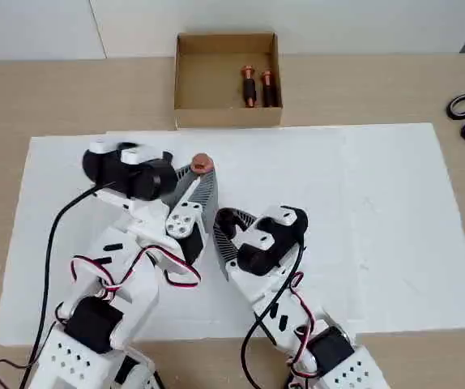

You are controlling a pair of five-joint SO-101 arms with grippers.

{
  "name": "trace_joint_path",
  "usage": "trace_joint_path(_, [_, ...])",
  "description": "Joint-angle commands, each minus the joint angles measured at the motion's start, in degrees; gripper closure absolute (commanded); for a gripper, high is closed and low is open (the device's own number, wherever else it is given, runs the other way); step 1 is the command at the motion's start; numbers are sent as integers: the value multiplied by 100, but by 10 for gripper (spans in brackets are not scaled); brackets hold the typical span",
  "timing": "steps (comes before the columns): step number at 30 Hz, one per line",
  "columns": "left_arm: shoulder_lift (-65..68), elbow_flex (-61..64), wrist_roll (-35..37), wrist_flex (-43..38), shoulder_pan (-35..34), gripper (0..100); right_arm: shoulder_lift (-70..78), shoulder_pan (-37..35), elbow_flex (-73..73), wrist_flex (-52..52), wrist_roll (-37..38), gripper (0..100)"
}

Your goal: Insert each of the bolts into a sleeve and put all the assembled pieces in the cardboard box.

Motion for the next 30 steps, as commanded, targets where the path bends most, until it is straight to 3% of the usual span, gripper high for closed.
trace_joint_path(1, [9, -31, 26, -202, 53, 994, -84, -57, 35, 4, -70, 994])
trace_joint_path(18, [70, 31, 26, -202, 273, 994, -84, -57, 35, -22, -70, 994])
trace_joint_path(30, [35, 558, -9, -624, 246, 994, -84, -66, 35, -22, -70, 994])
